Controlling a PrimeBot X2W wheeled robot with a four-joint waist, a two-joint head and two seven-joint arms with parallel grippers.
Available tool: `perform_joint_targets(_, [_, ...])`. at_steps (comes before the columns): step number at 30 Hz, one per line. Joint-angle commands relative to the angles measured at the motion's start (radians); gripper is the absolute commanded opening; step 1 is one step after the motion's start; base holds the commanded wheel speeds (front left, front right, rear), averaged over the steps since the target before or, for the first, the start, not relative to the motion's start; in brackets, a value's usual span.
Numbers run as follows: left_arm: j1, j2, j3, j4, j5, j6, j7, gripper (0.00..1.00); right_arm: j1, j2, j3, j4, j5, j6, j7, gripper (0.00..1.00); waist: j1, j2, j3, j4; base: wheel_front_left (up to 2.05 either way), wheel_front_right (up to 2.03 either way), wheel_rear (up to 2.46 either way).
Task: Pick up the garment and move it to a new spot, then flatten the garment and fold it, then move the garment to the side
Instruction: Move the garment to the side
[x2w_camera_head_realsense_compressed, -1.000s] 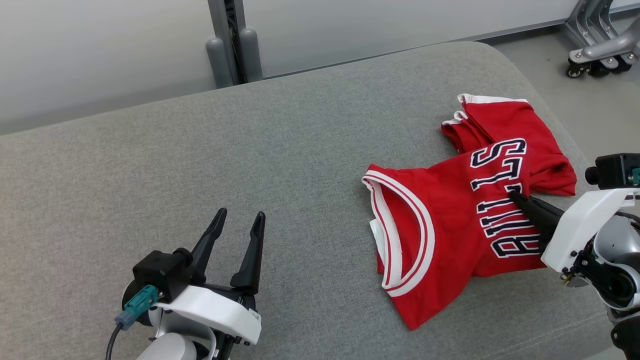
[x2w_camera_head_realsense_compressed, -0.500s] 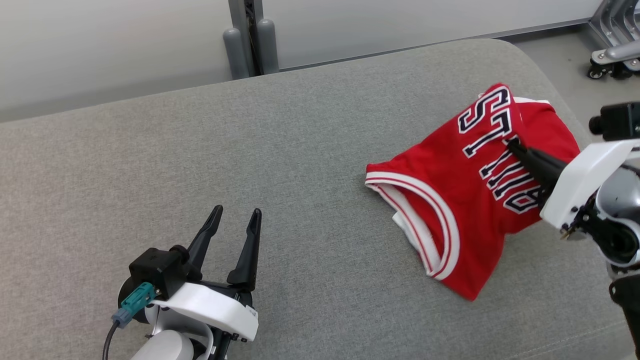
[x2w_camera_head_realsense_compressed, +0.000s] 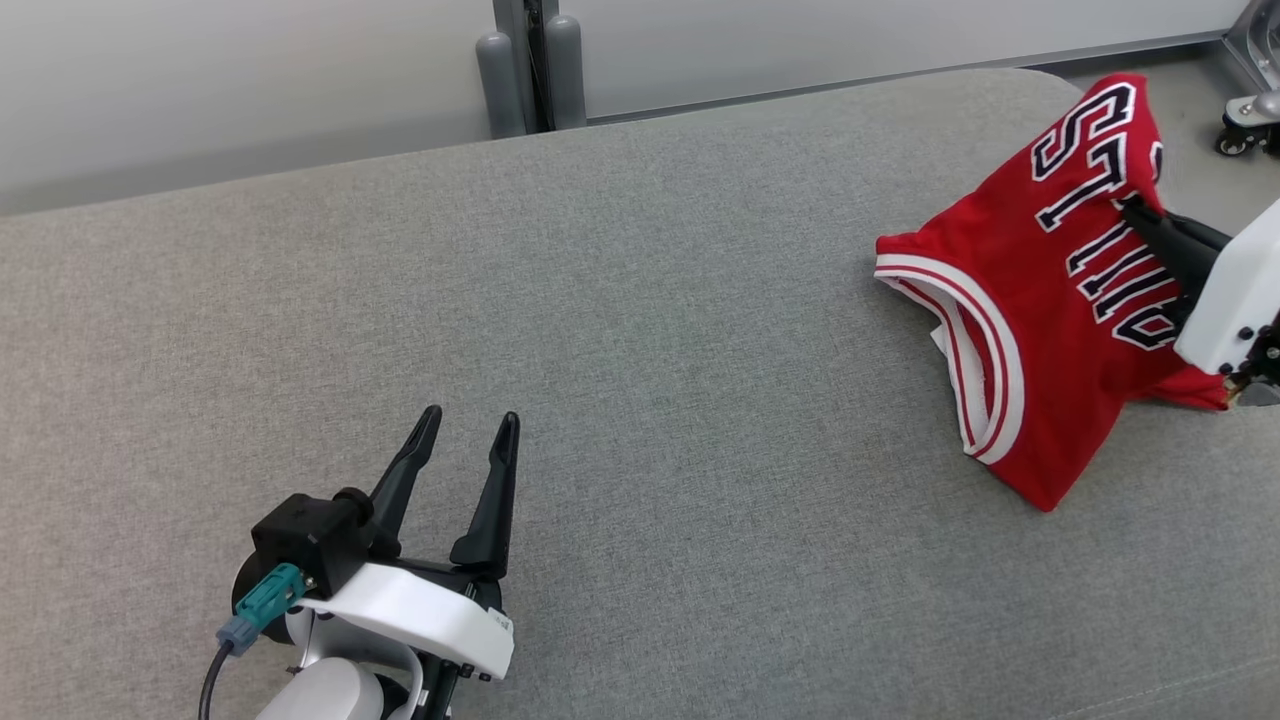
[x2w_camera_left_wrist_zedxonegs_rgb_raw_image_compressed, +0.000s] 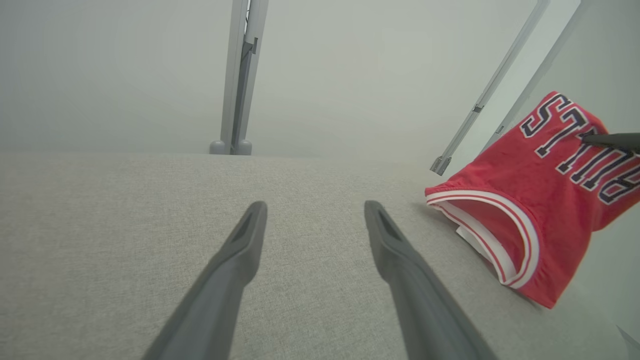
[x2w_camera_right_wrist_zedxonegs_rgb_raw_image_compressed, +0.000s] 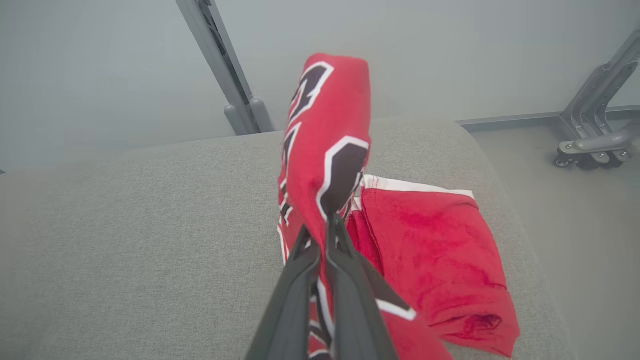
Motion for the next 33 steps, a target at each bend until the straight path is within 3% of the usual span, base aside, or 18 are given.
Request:
perform_joint_targets(1, [-0.016, 0.007, 0.005, -0.005, 0.000, 0.005, -0.005, 1.00, -0.015, -0.013, -0.014, 0.009, -0.011, 0.000, -0.004, 0.00, 0.0000, -0.0001, 0.003, 0.001, 0.00, 0.00, 0.00])
perform_joint_targets(12, [-0.024, 0.035, 0.007, -0.037, 0.013, 0.020, 0.017, 1.00, -0.087, -0.062, -0.031, 0.096, -0.063, 0.000, -0.074, 0.00, 0.0000, -0.0001, 0.040, -0.002, 0.00, 0.00, 0.00])
perform_joint_targets(20, [-0.045, 0.062, 0.005, -0.075, 0.031, 0.034, 0.044, 1.00, -0.143, -0.095, -0.038, 0.226, -0.144, 0.000, -0.190, 0.00, 0.0000, -0.0001, 0.107, 0.000, 0.00, 0.00, 0.00])
perform_joint_targets(33, [-0.094, 0.101, 0.000, -0.153, 0.067, 0.059, 0.095, 1.00, -0.263, -0.067, -0.161, 0.544, -0.432, 0.000, -0.339, 0.00, 0.0000, -0.0001, 0.235, 0.036, 0.00, 0.00, 0.00])
